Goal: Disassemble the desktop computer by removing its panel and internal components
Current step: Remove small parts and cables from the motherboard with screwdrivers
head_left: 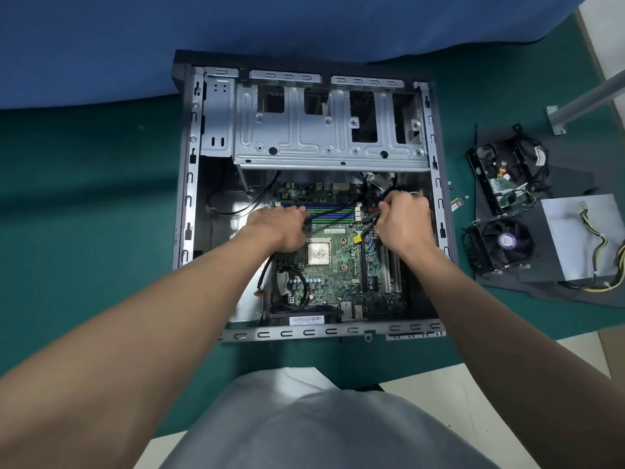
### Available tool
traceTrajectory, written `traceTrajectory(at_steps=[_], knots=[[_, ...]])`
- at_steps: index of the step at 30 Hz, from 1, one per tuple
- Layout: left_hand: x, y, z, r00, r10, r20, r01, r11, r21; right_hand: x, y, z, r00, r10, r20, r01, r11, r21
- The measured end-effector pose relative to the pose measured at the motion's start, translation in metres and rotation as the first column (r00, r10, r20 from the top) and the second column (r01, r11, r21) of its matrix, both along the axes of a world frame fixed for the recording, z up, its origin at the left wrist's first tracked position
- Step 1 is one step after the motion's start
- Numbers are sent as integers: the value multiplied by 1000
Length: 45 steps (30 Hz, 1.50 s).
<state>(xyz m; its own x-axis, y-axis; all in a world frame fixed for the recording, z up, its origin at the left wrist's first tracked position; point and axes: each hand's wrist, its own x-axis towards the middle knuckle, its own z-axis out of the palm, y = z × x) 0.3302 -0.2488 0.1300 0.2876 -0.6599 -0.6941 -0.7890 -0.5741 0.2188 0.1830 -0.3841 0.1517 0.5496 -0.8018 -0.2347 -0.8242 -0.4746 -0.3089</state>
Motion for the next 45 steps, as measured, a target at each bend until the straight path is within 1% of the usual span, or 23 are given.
traceTrajectory(at_steps=[11, 16, 21, 24, 28, 32, 34, 36, 38, 41, 45], knots=[[1, 0, 0, 1000, 6, -30, -5, 1000, 5, 1, -3, 9, 991, 95, -96, -90, 995, 50], [-1, 1, 0, 1000, 17, -26, -17, 1000, -1, 8, -7, 15, 963, 230, -141, -221, 972, 81], [-1, 2, 0, 999, 26, -39, -26, 1000, -2, 17, -11, 18, 937, 296, -186, -288, 955, 71], [-1, 2, -1, 999, 25, -39, -25, 1000, -1, 18, -11, 17, 945, 275, -177, -266, 961, 73], [-1, 2, -1, 999, 21, -38, -21, 1000, -3, 16, -11, 13, 982, 131, -137, -120, 989, 88], [-1, 2, -1, 999, 17, -30, -17, 1000, 0, 20, -11, 13, 979, 127, -161, -106, 986, 132], [-2, 2, -1, 1000, 20, -23, -20, 1000, -1, 24, -12, 13, 968, 146, -206, -107, 976, 188], [-2, 2, -2, 1000, 18, -18, -18, 1000, -6, 27, -13, 12, 939, 189, -286, -122, 964, 238], [-2, 3, -3, 1000, 15, -20, -15, 1000, -10, 29, -13, 10, 912, 219, -348, -135, 959, 251], [-2, 3, -6, 999, 18, -29, -19, 1000, -15, 32, -15, 8, 887, 262, -380, -182, 955, 233], [-2, 3, -8, 999, 10, -32, -11, 1000, -20, 30, -16, 7, 838, 381, -390, -305, 921, 244]])
